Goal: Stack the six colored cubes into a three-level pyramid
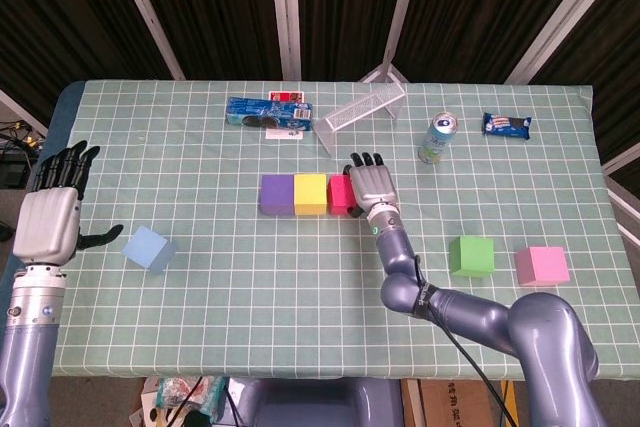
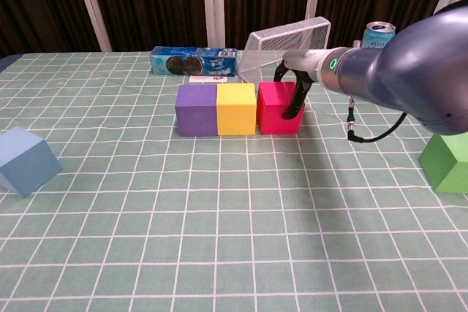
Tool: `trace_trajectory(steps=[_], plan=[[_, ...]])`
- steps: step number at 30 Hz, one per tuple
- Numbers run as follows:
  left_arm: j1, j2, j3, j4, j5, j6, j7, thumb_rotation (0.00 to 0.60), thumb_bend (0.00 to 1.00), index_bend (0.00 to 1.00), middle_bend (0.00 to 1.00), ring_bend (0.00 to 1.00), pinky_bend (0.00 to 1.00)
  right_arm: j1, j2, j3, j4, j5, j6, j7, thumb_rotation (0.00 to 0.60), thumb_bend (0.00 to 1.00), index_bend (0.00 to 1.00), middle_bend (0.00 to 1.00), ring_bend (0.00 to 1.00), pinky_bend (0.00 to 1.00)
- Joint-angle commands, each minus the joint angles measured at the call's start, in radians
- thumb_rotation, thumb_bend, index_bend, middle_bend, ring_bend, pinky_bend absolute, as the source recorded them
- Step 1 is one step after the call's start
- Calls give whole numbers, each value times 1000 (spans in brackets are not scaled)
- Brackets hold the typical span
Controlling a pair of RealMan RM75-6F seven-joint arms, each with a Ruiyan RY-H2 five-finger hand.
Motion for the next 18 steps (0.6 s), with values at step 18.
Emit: trace_trajectory(steps=[18], plan=[[-2,1,1,4,-11,-4,-1,600,46,0,0,0,40,13,-27,10,48,-8,-19,3,600,319,514,114,0,0]])
